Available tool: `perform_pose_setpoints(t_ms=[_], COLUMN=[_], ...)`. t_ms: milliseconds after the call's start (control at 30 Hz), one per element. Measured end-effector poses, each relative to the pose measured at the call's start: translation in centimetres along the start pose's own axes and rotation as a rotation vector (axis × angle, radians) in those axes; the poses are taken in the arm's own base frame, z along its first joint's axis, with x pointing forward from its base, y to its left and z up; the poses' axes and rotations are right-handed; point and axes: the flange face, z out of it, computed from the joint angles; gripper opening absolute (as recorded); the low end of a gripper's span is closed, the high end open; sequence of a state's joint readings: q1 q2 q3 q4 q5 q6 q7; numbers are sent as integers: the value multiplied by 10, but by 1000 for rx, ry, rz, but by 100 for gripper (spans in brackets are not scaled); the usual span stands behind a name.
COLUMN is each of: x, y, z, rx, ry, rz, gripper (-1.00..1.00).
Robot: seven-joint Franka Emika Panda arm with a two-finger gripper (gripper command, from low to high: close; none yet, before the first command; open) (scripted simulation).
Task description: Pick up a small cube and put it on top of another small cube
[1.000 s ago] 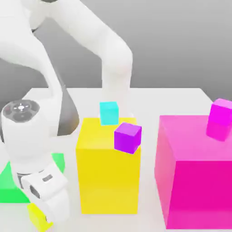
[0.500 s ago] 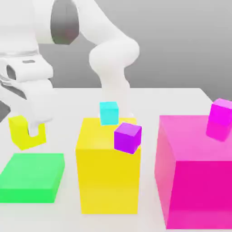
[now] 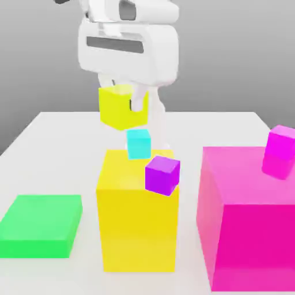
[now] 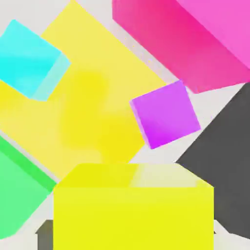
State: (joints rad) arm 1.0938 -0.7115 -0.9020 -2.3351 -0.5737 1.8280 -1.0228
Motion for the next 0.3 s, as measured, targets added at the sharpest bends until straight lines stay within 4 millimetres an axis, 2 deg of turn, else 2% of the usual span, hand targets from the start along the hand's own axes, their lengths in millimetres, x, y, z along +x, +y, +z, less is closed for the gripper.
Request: perform_pose_setpoints(t_ms=[67,167,200,300], x=[21,27,28,28], y=[0,-1,-2,-2], z=[13,54,66,66], rx=[23,30,30,30], ry=[1,1,1,1], rz=[6,8,8,8], gripper=[-100,-100,100,100])
